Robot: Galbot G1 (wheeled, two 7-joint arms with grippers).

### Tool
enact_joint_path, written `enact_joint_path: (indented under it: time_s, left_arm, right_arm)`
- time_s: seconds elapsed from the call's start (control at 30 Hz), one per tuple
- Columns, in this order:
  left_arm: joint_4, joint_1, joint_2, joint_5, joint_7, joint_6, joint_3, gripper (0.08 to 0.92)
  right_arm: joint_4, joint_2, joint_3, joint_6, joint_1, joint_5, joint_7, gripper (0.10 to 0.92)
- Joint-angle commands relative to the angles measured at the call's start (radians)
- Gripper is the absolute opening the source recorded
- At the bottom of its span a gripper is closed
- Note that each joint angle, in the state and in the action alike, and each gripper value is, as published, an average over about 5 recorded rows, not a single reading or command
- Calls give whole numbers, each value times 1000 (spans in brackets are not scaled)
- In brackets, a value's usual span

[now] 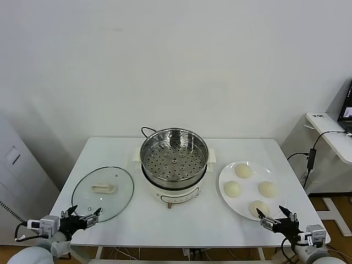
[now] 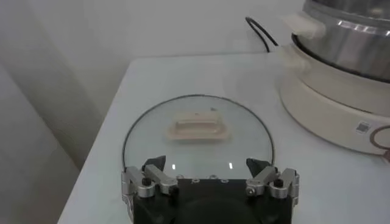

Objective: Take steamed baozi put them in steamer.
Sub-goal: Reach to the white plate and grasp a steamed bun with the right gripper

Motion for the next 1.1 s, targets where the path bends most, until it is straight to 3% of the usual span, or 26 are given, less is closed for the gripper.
enact_joint_path:
  time_s: [0.03,0.13,0.47,0.6,0.83,1.1]
  left_arm:
    - [0,1,1,2,1,1,-1,823]
    - [-2,1,1,3,1,1,-2,823]
    - [-1,-4,-2,15,1,4,-2,823]
    - [3,-27,3,20,1,16,16,823]
    - [14,-46,2,49,0,20,34,823]
    - [13,-63,4,56,-1,29,54,823]
  right_arm:
    - [-1,-2,3,11,0,-45,-28,823]
    - [-21,-8,14,36,26,-166,-49,823]
    - [-158,-110,-14,160,253,-795,-84,823]
    - [-237,-162,-38,213,346,-962,-101,823]
    - [-388,-284,-166,313,587,-1082,-310,823]
    - [-526,-404,-461,316,873,-948,-586,823]
